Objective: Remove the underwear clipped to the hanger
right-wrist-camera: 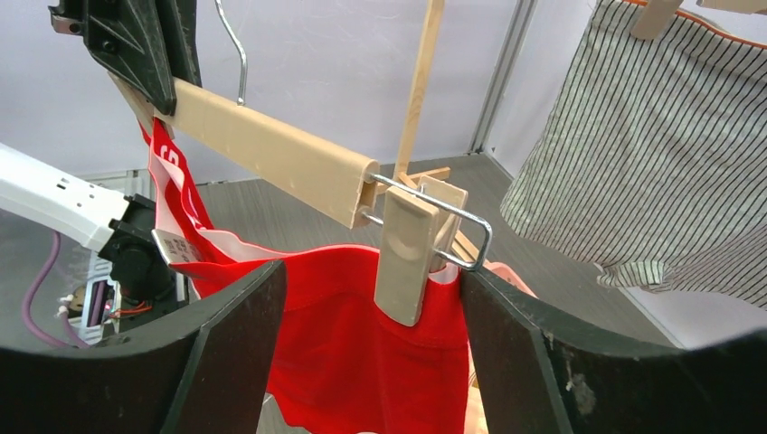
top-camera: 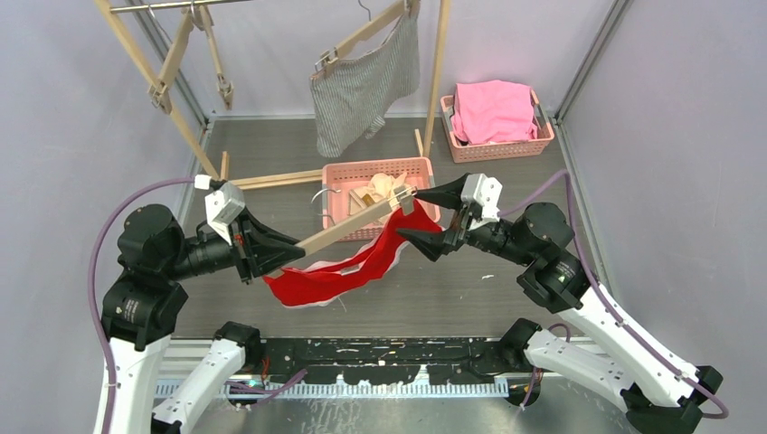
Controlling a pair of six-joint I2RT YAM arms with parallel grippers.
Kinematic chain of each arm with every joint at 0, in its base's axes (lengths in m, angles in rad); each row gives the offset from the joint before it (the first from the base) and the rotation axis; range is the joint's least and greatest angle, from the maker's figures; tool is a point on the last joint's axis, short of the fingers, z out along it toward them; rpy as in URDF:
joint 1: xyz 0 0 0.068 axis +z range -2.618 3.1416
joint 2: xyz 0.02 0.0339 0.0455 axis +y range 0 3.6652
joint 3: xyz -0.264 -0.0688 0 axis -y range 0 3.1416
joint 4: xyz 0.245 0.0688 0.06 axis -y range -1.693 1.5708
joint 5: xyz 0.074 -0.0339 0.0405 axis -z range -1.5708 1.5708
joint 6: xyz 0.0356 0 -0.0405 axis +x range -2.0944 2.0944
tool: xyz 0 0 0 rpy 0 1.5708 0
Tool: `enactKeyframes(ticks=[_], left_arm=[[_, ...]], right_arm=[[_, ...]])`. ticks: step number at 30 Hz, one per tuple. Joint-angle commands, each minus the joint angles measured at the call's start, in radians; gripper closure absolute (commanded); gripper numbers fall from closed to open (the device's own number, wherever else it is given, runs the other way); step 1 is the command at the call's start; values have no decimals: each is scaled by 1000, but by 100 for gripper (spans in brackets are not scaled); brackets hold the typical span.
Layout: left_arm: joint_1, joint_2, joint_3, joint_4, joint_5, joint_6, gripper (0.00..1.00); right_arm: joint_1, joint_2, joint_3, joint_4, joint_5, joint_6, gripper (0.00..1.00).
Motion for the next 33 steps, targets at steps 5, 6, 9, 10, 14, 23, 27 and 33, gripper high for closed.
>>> enactKeyframes(ticks=[5, 6, 9, 10, 14, 23, 27, 33], left_arm=[[-1, -17, -5, 12, -20, 73, 100], [-1, -19, -8, 11, -40, 83, 100], [-2, -38, -21, 20, -122, 113, 100], [-1, -41, -17, 13, -137, 127, 100], [0, -31, -10, 25, -78, 146, 100], [-2, -96, -190, 352, 42, 23, 100], [-1, -134, -250, 468, 52, -26, 100], [-2, -139, -253, 486, 55, -40, 100]], right_arm=[[0, -12, 79, 33, 2, -44, 24], [-1, -15, 79, 30, 13, -46, 25], [-1, -30, 72, 25, 41, -58, 26], [0, -35, 67, 25, 56, -66, 27], [-4, -22, 80, 1, 46, -86, 25], [-9, 49, 149, -4, -72, -90, 22], [-9, 51, 155, 6, -81, -92, 23], [-9, 34, 136, 11, -62, -93, 24]])
